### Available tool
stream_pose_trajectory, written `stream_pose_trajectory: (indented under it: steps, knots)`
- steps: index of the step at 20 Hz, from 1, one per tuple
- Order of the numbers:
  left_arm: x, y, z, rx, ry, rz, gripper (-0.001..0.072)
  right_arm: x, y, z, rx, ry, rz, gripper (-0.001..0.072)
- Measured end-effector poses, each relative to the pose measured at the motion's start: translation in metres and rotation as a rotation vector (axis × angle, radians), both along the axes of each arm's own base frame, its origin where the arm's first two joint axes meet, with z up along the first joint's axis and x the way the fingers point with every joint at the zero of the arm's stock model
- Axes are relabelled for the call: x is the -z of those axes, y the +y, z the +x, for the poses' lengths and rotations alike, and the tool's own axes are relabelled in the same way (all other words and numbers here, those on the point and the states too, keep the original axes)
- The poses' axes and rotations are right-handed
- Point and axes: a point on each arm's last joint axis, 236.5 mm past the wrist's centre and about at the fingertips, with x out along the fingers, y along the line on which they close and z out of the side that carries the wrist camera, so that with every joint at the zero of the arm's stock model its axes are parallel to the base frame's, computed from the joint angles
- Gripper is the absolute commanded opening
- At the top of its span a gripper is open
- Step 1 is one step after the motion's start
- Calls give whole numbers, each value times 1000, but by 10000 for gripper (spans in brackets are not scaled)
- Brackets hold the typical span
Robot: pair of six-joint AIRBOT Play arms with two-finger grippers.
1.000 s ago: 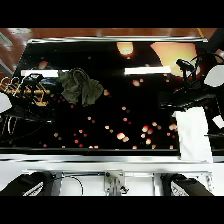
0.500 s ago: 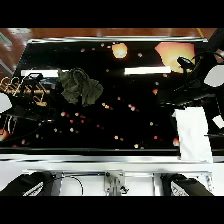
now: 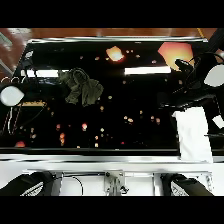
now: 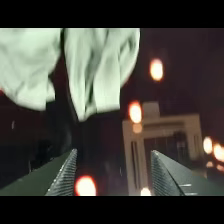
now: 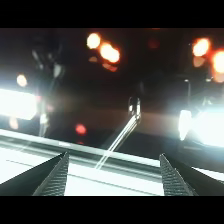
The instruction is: Fold the shirts.
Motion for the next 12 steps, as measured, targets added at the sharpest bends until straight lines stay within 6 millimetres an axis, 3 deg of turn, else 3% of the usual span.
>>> stream_pose_trajectory:
  steps: [3,6,12]
  knots:
    - [33,8,47,-26,44,27,602,-3,10,-2,-25,2,39,688]
    - [78,20,92,-36,120,67,602,-6,18,-5,-48,3,72,688]
    - [161,29,143,-1,222,130,602,-9,24,-4,-59,-4,97,687]
